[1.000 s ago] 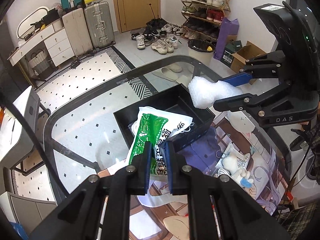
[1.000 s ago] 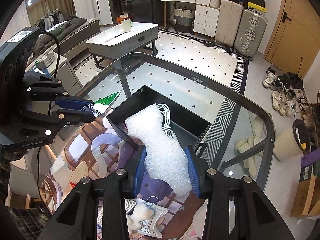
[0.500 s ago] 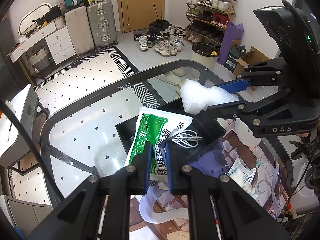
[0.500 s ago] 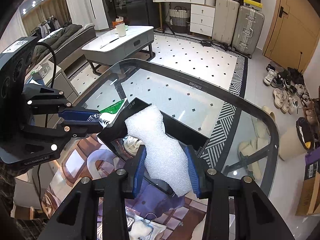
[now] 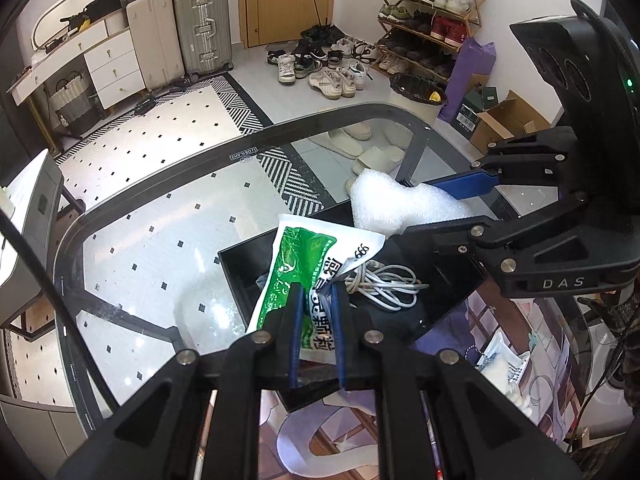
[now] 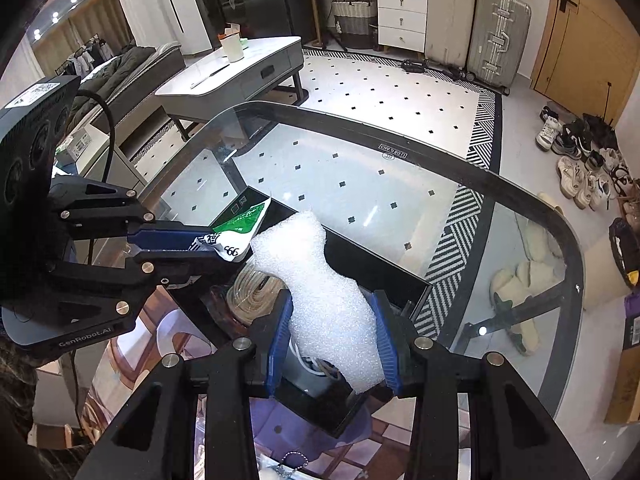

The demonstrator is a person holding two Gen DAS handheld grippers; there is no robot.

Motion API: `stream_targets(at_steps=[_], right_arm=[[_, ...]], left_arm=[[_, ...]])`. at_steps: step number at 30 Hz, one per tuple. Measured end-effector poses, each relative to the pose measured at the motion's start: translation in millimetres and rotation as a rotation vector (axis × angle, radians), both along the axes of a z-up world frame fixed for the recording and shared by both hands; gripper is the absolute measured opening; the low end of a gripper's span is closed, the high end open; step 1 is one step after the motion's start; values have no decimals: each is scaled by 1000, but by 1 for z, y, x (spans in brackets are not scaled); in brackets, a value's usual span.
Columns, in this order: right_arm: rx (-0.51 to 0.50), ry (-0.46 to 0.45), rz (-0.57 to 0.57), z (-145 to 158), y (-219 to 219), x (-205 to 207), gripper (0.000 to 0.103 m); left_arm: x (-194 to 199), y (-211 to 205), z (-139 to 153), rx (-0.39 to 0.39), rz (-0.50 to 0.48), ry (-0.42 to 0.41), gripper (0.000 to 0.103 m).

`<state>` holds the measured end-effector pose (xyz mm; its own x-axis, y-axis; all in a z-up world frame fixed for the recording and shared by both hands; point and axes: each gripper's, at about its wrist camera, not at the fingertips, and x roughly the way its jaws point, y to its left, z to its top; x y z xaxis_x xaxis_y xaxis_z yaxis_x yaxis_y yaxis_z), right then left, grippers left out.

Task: Organize soft objects
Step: 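Lower the green packet and white foam into the black box and open both grippers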

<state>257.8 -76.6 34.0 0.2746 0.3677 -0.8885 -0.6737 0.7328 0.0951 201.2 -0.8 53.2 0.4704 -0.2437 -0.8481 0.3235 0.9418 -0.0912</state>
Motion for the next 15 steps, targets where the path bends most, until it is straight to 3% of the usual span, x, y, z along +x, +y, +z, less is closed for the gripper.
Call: stream_targets(at_steps=[15], right_arm=[[-24,72,-6,-38,7,18,39]], left_arm=[[13,-9,-21,10,-21,54,12]])
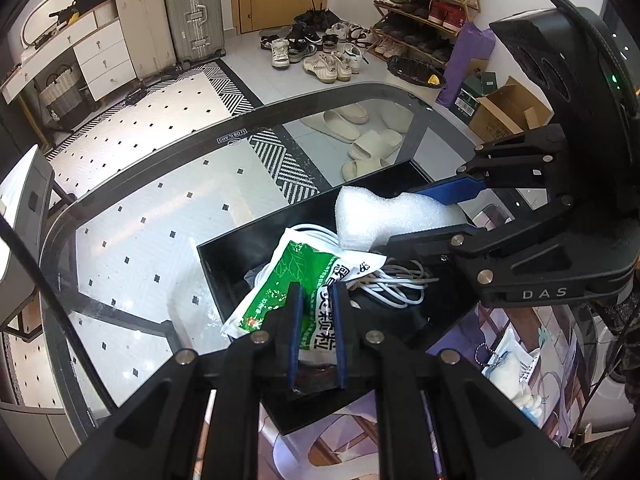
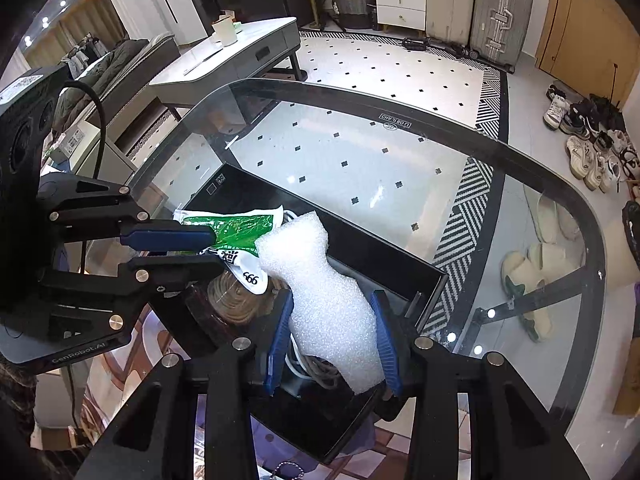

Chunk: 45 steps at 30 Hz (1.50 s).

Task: Organize soft objects
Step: 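Lower the green packet and white foam into the black box and open both grippers, then move the left gripper to the red balloon-glue bag while the right gripper approaches the white plush toy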

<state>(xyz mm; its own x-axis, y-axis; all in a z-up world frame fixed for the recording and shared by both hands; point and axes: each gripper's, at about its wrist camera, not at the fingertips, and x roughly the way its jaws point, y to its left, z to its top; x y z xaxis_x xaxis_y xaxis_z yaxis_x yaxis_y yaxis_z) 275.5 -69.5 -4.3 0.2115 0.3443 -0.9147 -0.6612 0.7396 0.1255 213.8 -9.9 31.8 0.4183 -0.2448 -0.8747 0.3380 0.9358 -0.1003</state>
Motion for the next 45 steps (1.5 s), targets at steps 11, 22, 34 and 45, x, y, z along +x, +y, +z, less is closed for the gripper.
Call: stream_targets(at_steps=[11,22,34,45], right_arm=[[19,2,9,4,-5,-6,51],[34,-25,-13,23,-26,-17,75],[34,-38,-14,39,-50,-49,92],[30,-35,1,47,-59,-93,98]], left_arm=[[-5,-2,0,4,-7,11,43],[-18,0,11,13,-9,1,57],[-51,6,27,2,4,-32,91],[-88,7,33,17,0,-42,103]])
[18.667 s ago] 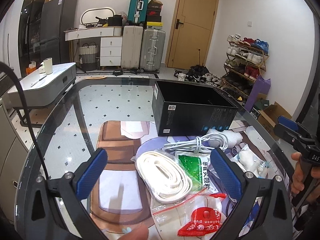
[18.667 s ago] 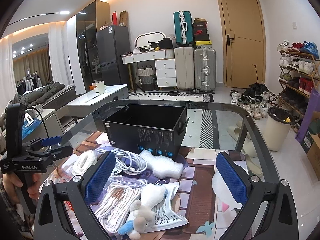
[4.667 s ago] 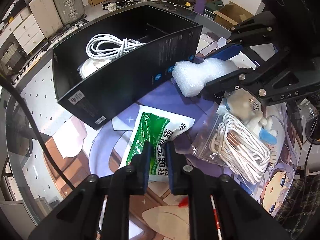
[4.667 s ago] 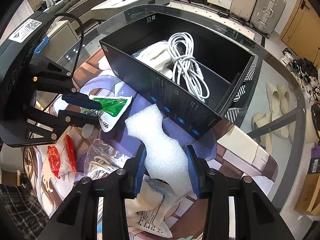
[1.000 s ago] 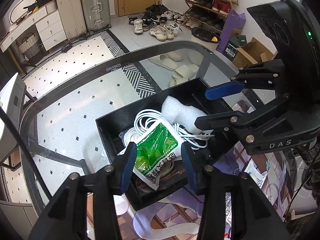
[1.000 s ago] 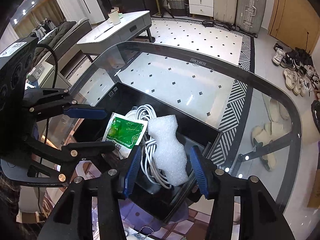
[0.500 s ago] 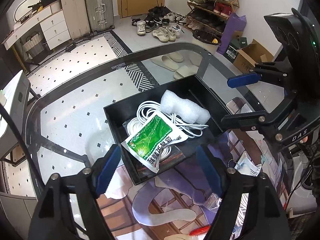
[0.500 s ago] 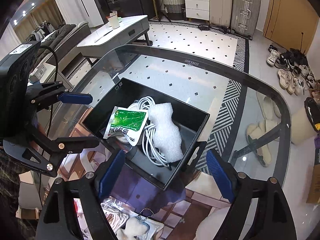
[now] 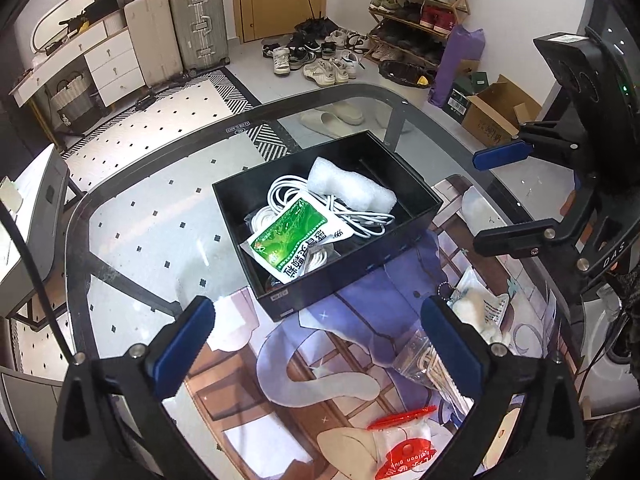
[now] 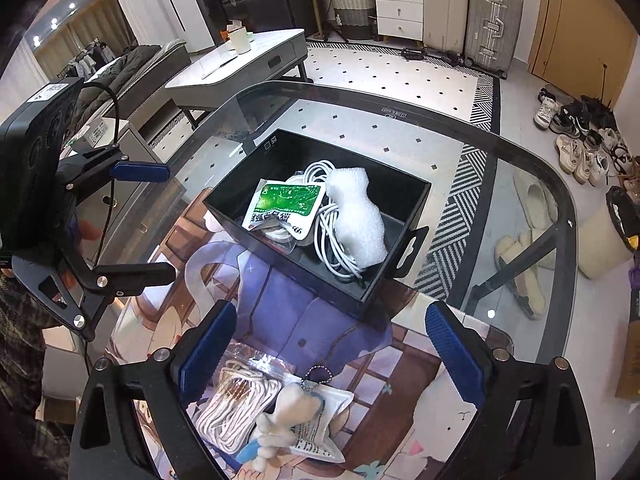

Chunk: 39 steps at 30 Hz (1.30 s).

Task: Organize soft objects
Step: 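Move the left gripper to the red balloon-glue bag while the right gripper approaches the white plush toy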

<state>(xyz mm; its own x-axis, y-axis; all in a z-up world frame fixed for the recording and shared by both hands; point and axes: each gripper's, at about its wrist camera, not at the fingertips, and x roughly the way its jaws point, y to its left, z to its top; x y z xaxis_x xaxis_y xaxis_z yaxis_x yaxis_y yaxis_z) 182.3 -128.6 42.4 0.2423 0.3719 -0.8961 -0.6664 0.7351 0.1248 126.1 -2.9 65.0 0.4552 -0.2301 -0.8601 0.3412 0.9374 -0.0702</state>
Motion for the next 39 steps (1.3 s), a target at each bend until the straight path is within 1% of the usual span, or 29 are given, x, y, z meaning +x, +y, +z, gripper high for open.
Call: stream_targets(at_steps=[1,3,13,18,32,36,39], right_arm=[[-5,0,7,0,-1,-5,100],[-14,3,19,-1,-2,-13,101],[-26,27,20,-6,-5,-46,101],[-15,48,14,-9,-7,-58,101],[-18,106,-2,-27,-11,-81,101],[-20,135,-13,-35,-11,-84,101],[-18,174,-40,-42,-12,-83,101]], left_arm=[[-3,0,0,-3,-1,0,103],[-10,0,-1,-2,1,3,103],[-44,-4,-6,8,1,7,103],[-57,-8,-10,15,-4,12,103],[-93,-24,-25,36,-39,35,103],[-101,-27,-31,48,-51,50,103],[-106,-28,-38,51,-56,67,103]])
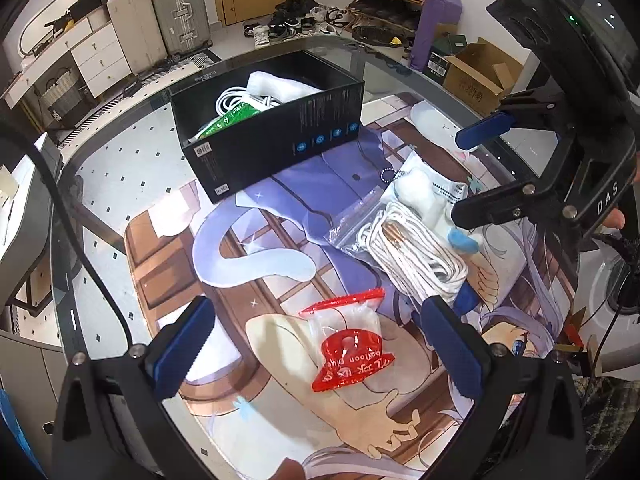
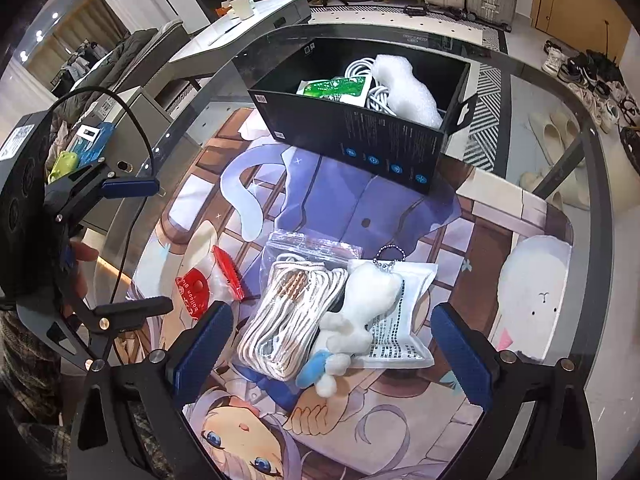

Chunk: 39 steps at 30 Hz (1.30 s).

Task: Organize soft objects
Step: 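Move the left gripper to the red balloon-glue bag while the right gripper approaches the white plush toy, then grasp the red bag with the left gripper while the right gripper grasps the white plush toy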

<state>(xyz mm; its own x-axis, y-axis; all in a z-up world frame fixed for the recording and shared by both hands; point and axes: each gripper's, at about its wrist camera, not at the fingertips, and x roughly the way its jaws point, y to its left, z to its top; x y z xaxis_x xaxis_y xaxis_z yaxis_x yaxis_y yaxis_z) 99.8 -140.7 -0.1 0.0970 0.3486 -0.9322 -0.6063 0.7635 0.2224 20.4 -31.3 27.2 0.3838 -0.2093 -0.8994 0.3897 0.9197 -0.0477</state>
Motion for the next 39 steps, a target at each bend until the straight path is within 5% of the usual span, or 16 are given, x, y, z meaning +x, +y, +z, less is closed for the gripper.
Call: stream_targets(at_steps=[11,27,39], right_arm=[[-18,106,-80,-21,-5,6,96],[-47,173,-83,-39,-3,7,55],[-21,231,-113,-54,-5,16,43]], left_arm=[[-9,-1,-27,15,-9,53,103],[-9,-9,-48,25,-55,94,103],[-1,-15,-64,42,-74,129,84]])
